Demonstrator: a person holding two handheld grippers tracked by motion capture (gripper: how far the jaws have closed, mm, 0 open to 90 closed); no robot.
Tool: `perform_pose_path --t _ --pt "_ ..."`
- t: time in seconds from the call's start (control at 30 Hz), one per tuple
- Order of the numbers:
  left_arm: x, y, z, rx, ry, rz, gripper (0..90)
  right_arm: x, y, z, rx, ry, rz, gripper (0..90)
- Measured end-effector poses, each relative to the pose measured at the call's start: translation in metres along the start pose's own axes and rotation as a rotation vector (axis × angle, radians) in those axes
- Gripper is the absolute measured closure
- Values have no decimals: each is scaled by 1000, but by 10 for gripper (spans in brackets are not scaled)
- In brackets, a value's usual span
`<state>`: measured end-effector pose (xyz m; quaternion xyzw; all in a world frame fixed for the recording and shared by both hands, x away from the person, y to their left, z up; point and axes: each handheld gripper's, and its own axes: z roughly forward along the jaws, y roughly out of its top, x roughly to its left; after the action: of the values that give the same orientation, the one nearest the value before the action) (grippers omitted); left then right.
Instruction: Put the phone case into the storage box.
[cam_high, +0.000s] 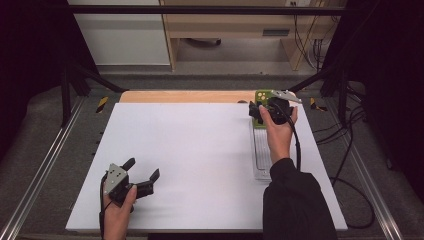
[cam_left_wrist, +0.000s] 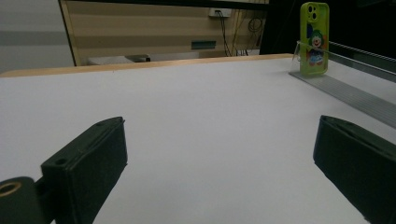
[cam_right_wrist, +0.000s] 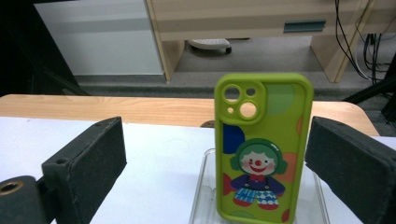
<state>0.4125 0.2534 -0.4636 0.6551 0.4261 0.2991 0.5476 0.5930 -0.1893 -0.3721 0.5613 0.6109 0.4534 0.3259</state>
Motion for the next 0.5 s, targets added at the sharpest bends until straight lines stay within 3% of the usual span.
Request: perform_pose_path --t 0.27,0.5 --pt "-1 0 1 2 -2 10 21 5 -5 -7 5 39 -5 68" --pt "-2 0 1 5 -9 21 21 5 0 -22 -23 40 -19 59"
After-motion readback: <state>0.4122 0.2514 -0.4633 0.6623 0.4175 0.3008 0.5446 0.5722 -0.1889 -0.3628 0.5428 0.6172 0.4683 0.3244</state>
